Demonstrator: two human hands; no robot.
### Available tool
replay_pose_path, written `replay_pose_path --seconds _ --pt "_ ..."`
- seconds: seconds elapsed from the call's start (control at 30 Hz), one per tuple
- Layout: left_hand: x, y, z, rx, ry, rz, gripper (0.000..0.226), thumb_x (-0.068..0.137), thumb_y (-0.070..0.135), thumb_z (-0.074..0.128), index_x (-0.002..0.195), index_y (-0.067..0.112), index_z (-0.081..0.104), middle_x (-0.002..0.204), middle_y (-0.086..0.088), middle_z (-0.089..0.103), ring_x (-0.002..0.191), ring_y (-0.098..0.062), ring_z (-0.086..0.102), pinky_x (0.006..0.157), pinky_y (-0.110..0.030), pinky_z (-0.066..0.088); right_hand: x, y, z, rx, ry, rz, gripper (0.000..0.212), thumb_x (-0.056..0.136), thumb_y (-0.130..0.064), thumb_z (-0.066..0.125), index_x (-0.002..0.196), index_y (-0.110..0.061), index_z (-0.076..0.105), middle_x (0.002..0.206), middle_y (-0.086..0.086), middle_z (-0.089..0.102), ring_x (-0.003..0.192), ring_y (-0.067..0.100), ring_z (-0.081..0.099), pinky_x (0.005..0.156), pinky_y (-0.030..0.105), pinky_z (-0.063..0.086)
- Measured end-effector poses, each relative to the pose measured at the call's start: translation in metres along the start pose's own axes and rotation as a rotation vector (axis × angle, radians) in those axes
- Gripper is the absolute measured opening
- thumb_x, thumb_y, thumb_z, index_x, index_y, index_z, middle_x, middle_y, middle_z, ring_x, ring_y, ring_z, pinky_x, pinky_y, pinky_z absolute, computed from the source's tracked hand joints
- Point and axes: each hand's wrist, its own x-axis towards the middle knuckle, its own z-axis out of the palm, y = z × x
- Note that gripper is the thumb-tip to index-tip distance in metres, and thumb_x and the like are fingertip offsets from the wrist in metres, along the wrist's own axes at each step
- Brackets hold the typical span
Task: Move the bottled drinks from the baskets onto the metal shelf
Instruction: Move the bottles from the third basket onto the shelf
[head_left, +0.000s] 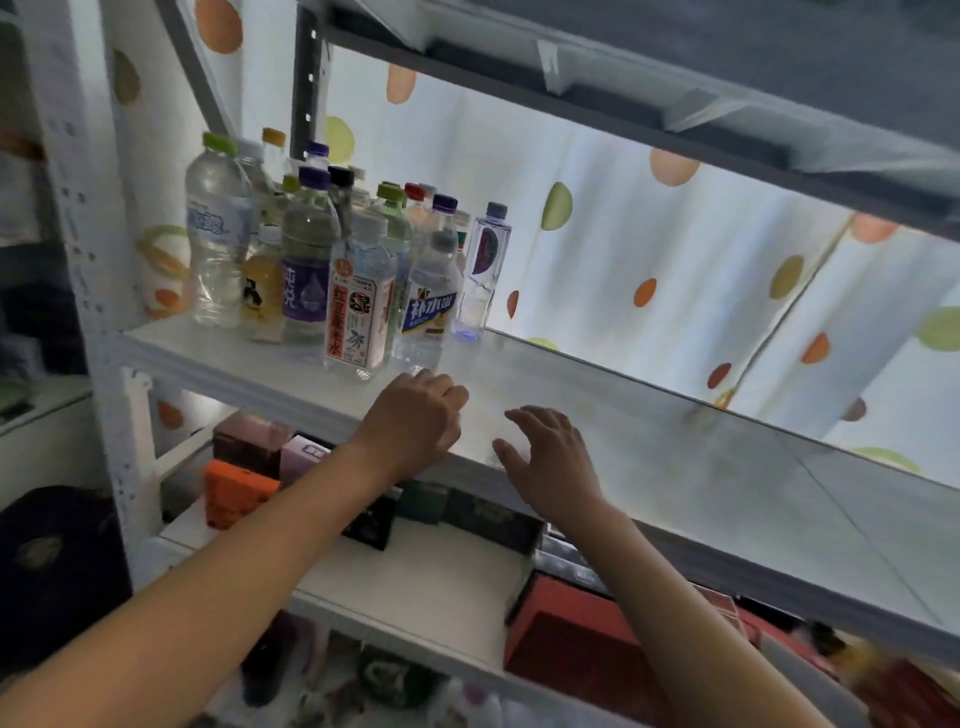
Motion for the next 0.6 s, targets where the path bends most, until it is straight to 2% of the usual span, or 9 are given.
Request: replay_pose_path --seconds 0.13,0.27,0.4,0.47,0.6 --pt "-0.038 0.017 -0.032 0.112 -0.038 -0.046 0.029 0.085 0.018 0.061 0.113 0.012 0.064 0.109 -0.008 0.066 0.1 -0.025 0.06 0.088 -0.039 0.048 -0.017 -0.016 -0.005 -0.031 0.0 -0.163 0.049 0.1 -0.044 0.052 0.143 -0.022 0.051 0.15 0.002 0.048 0.143 0.025 0.034 0.12 0.041 0.025" --pt "-0.085 0.031 -0.07 0.233 -0.058 -0.167 0.035 0.084 0.019 0.061 0.118 0.009 0.063 0.118 -0.012 0.065 0.111 -0.03 0.059 0.099 -0.044 0.045 -0.03 -0.051 0.003 0.056 -0.024 -0.325 0.048 0.101 -0.043 0.05 0.145 -0.025 0.049 0.155 0.002 0.042 0.148 0.025 0.025 0.121 0.041 0.017" --pt "-0.147 0.039 -0.109 0.4 -0.146 -0.264 0.036 0.077 0.02 0.066 0.111 0.008 0.069 0.115 -0.014 0.067 0.108 -0.033 0.062 0.096 -0.049 0.048 -0.056 -0.097 0.018 0.181 -0.048 -0.533 0.048 0.098 -0.048 0.04 0.139 -0.028 0.055 0.148 0.002 0.05 0.143 0.027 0.035 0.12 0.044 0.023" --pt "-0.185 0.047 -0.131 0.437 -0.211 -0.348 0.036 0.074 0.019 0.07 0.108 0.009 0.068 0.113 -0.013 0.067 0.106 -0.033 0.062 0.095 -0.05 0.048 -0.073 -0.124 0.028 0.23 -0.069 -0.63 0.044 0.099 -0.044 0.043 0.137 -0.028 0.057 0.148 0.001 0.05 0.143 0.027 0.035 0.121 0.047 0.023" --pt "-0.264 0.065 -0.177 0.498 -0.285 -0.592 0.039 0.083 0.02 0.061 0.121 0.009 0.064 0.124 -0.011 0.061 0.118 -0.031 0.054 0.104 -0.05 0.038 -0.118 -0.189 0.043 0.34 -0.14 -0.795 0.041 0.099 -0.038 0.053 0.137 -0.023 0.059 0.15 0.005 0.049 0.145 0.026 0.032 0.121 0.043 0.019"
